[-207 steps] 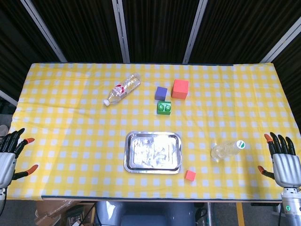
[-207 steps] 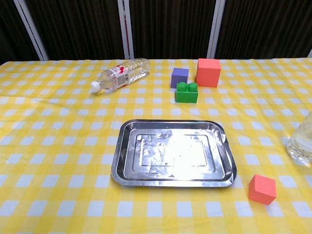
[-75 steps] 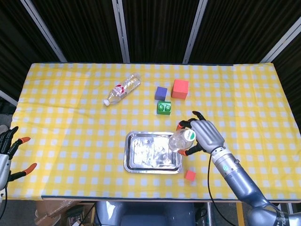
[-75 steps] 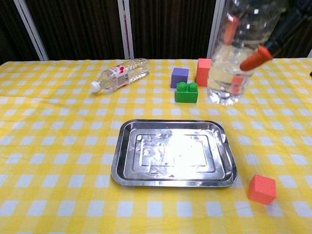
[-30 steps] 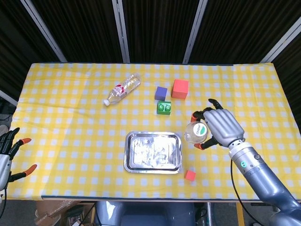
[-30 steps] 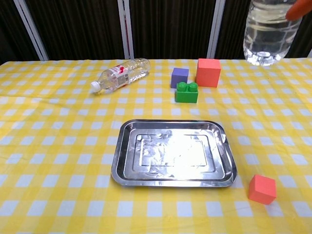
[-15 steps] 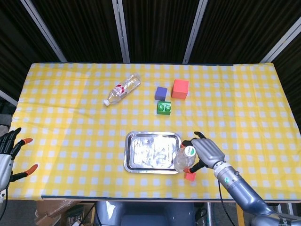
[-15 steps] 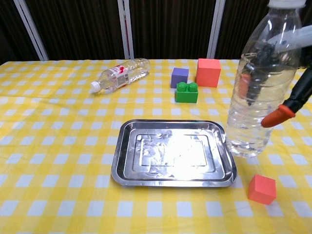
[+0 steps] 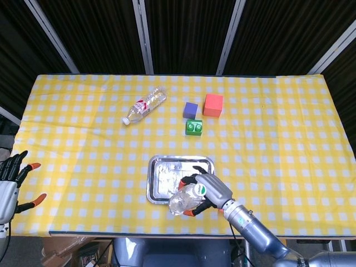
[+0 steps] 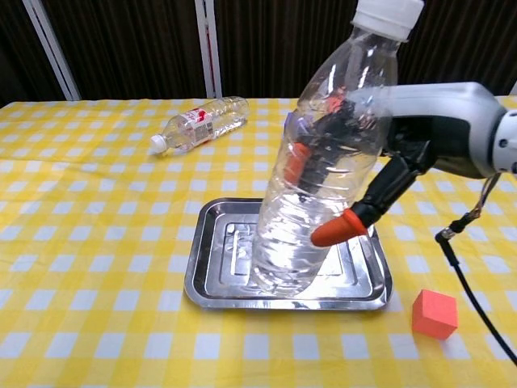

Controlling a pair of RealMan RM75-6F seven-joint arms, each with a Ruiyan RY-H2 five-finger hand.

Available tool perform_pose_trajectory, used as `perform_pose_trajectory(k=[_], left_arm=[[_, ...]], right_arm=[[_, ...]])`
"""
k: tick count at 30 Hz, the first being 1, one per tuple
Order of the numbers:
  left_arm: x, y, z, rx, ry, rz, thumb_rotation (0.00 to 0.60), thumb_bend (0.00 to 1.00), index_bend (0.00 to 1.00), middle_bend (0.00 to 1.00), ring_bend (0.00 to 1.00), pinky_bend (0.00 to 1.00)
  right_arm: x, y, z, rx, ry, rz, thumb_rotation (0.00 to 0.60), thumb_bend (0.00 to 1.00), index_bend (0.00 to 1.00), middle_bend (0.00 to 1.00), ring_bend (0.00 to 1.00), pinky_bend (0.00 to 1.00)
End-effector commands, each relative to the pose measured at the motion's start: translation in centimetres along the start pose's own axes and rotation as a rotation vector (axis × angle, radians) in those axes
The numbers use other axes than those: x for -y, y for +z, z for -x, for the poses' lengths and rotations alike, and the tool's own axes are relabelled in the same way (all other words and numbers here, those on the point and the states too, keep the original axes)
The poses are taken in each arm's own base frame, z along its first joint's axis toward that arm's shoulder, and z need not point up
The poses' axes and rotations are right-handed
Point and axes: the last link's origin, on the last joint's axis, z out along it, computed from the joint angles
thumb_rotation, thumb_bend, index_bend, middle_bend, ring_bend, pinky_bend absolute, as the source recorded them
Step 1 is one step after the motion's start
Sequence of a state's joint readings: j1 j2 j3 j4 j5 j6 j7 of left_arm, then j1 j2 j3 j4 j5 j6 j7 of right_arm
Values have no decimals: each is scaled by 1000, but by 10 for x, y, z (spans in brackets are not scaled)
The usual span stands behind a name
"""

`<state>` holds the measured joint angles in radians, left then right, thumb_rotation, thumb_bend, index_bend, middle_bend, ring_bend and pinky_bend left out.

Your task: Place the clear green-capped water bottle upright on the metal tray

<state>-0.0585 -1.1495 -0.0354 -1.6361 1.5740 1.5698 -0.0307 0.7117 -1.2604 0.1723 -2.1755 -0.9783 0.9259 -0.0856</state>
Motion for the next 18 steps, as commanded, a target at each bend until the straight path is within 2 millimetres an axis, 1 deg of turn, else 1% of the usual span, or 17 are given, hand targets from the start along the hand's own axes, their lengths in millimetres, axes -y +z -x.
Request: perform_pose_trajectory(k=[1,2,6,9,14,18], left_arm=[[0,1,2,3,7,-1,600,185,244,4,0,0],[0,1,2,3,8,-1,600,185,244,4,0,0],[1,1,0,-6,4,-7,600,185,244,4,0,0],[2,1,-1,-6,-1,-10,600,185,244,4,0,0],[1,1,0,2,0,-9,600,185,244,4,0,0],[1,1,0,-3,-2,-11,600,185,244,5,0,0]], right_arm=[[3,7,5,12,-5,-17,600,201,736,577,329,0],[1,7,3,7,-20,-9,600,201,736,577,329,0],[-21,3,-18,-67,-58,65,600,201,736,577,329,0],[-42,-7,-42,-124,-80,119,600,201,736,577,329,0],[-75,-37,-93,-220,-156,206,600,201,736,577,329,0],[-91,-63,-122,-258,-202,270,600,201,736,578,329,0]])
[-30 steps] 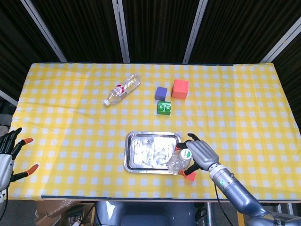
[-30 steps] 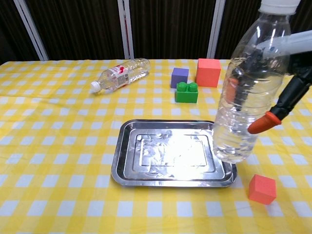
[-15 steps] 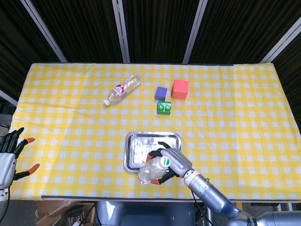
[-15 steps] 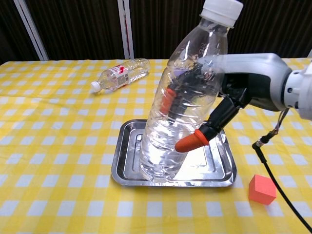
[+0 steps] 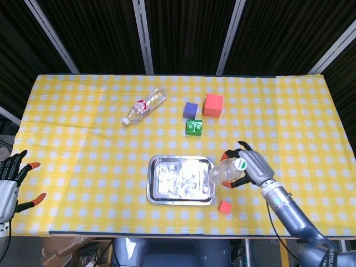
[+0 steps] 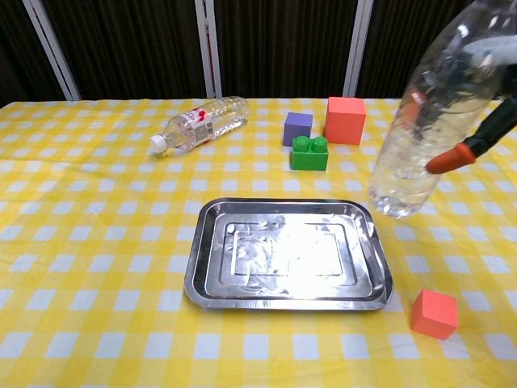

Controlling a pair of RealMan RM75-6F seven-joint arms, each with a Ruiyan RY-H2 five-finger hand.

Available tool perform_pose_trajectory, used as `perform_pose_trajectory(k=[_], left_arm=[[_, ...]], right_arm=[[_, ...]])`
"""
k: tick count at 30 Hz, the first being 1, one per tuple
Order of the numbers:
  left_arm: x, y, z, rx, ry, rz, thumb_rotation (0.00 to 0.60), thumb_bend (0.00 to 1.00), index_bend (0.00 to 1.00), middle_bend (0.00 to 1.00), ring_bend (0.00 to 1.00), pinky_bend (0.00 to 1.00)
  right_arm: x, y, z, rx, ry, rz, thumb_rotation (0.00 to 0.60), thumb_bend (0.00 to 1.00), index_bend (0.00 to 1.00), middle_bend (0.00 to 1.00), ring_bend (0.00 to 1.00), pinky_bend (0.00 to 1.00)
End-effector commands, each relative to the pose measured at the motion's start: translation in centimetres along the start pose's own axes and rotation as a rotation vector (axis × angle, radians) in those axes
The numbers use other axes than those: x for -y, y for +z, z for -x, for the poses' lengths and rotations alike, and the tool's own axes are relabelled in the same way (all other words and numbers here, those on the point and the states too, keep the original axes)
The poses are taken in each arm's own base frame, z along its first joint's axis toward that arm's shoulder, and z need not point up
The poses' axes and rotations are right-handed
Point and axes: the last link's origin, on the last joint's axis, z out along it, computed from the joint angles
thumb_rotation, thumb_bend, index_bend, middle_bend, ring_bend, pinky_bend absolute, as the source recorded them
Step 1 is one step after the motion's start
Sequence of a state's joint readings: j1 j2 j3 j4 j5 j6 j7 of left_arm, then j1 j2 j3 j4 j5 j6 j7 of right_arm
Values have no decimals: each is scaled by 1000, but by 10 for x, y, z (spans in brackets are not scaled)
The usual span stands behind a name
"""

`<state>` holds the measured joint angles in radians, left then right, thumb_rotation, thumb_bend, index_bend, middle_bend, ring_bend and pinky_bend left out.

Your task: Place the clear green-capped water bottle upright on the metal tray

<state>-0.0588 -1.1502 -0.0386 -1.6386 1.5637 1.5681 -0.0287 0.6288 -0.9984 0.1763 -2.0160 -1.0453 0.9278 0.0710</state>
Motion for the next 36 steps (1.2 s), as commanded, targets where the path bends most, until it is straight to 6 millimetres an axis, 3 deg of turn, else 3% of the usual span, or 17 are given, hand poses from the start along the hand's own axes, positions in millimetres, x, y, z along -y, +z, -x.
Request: perform_pose_trajectory(k=[1,7,12,18,25,29,32,36], left_arm=[[0,0,0,-1,-1,-1,600,185,244,5,0,0],[-2,0,2,7,0,2,600,185,244,6,0,0],[-1,1,1,2,2,0,600,185,244,6,0,0],[0,0,-1,-6,-5,0,600,185,244,6,0,0],[0,0,-2,0,-12,8,600,185,244,6,0,0],[2,0,-2,1,-16,7,600,185,244,6,0,0],[2,0,-3,0,-18,8,600,185,244,6,0,0],[3,-1,-5,-5,-22,4,600,185,244,6,0,0]], right_arm=[[-34,-19,-36,-45,-63,84,600,201,736,578,329,0],[-42,-26,-48,-31,-83,102,600,201,736,578,329,0],[-23,-19,-24,52,-18,39,600,201,736,578,329,0],[21,-2,9,140,-10,-75,600,202,736,584,329,0],[91,7,53,226,0,-225,600,202,736,584,329,0],[113,11,70,237,23,-236,600,202,736,583,329,0],[110,13,70,221,8,-204,600,202,736,584,329,0],[83,13,51,159,-12,-102,600,202,736,584,329,0]])
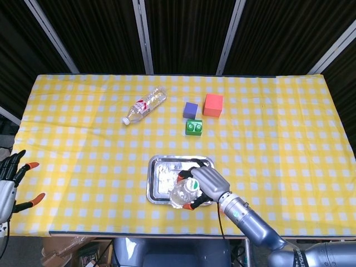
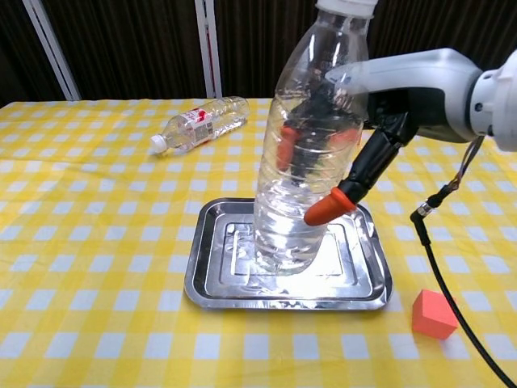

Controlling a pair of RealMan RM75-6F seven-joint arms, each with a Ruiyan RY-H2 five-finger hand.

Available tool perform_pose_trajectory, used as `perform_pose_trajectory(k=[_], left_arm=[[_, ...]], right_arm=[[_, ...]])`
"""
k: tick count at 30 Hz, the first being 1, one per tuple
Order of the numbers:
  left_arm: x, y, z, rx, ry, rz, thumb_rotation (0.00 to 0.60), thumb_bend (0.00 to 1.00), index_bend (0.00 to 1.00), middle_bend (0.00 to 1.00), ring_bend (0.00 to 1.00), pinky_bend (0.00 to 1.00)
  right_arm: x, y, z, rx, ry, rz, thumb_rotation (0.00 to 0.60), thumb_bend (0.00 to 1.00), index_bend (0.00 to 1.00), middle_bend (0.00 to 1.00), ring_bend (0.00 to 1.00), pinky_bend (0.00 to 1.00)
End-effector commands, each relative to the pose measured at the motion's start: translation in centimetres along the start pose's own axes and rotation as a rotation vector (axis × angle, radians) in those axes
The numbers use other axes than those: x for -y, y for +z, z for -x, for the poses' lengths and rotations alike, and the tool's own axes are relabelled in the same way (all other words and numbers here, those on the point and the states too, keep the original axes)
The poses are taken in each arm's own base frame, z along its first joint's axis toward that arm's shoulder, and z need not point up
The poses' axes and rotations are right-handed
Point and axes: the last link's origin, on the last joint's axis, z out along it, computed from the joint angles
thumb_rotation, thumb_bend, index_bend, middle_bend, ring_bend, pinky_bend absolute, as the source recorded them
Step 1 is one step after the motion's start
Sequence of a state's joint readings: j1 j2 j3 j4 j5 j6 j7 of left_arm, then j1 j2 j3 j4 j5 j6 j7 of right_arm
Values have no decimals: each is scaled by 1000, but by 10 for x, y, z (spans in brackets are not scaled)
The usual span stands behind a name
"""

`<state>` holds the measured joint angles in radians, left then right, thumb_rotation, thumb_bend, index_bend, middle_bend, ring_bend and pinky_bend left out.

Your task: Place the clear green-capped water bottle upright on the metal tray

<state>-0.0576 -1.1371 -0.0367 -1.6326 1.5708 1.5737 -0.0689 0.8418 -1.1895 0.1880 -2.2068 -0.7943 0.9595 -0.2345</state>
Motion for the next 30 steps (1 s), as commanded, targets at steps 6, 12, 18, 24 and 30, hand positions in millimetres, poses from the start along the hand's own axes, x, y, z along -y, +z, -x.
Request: perform_pose_trajectory(k=[6,12,18,24,30], left_arm=[[1,0,-1,1,-2,-7,600,185,244,6,0,0],[0,-1,-3,-6,-11,-6,600,185,244,6,0,0],[-2,-1,-1,2,-10,3,600,185,244,6,0,0],[0,-1,-4,-6,-16,-3,600,185,244,6,0,0],[1,-2,-6,-11,-26,0,600,185,244,7,0,0]], right_arm=[[-72,-39,-53,-136,-65,234,600,206,736,584,329,0],[-105,-87,-71,-190,-57,280,600,211,736,584,329,0],[-107,-98,-58,-141,-27,217,600,214,736,584,329,0],[-90,-79,-32,-66,2,133,600,215,736,584,329,0],[-75,-54,-4,-10,-18,90,600,215,736,584,329,0]])
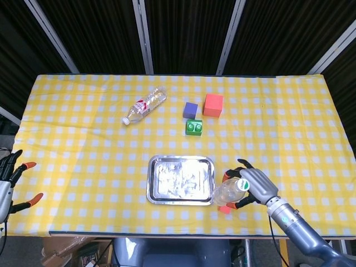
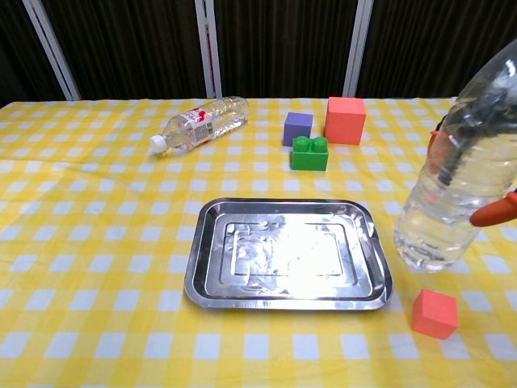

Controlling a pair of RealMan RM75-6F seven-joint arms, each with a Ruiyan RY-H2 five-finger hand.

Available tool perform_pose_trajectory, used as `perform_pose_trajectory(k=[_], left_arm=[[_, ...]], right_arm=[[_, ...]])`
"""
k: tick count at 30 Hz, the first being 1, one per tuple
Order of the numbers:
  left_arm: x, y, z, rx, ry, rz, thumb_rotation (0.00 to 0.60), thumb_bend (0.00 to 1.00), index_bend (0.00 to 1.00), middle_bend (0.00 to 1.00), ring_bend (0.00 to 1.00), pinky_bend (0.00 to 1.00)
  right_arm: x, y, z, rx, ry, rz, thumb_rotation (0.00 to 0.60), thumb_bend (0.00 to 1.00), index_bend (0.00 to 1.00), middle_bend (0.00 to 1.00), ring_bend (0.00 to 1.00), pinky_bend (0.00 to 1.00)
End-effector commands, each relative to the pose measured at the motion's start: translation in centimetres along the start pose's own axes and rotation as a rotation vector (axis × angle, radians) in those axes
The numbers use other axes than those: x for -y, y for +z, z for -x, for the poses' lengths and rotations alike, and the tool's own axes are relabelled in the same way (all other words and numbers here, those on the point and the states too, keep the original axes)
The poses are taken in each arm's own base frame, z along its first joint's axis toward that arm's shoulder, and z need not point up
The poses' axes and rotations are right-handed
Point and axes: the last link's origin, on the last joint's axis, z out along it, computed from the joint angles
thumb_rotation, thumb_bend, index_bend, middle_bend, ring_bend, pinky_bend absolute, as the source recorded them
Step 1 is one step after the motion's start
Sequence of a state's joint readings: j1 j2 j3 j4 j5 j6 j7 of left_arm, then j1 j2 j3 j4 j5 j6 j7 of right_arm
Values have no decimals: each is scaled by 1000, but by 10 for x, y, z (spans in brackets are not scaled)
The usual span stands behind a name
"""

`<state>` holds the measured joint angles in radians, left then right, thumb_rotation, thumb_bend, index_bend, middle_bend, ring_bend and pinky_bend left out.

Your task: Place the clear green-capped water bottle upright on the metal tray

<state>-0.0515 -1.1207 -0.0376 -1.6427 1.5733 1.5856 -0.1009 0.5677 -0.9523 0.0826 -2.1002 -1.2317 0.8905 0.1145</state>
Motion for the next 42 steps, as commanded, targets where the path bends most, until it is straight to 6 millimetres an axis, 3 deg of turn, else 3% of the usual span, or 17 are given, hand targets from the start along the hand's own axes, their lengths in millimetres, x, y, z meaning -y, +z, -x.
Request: perform_pose_trajectory(k=[1,11,21,42], left_arm=[[0,0,0,2,-1,3,600,185,244,7,0,0],[0,1,3,18,5,6,600,185,244,7,0,0],[2,2,1,8,1,-3,600,185,244,7,0,0],[1,2,3,16,6,-2,600,185,244,7,0,0]], right_arm=[[15,18,23,47,-7,-32,600,214,736,584,329,0],[47,56,54,45,12,-92,600,215,736,584,335,0],[61,83,61,-10,31,-128,600,214,736,591,342,0],[38,113,72,-49,-29,-66,600,214,736,591,342,0]])
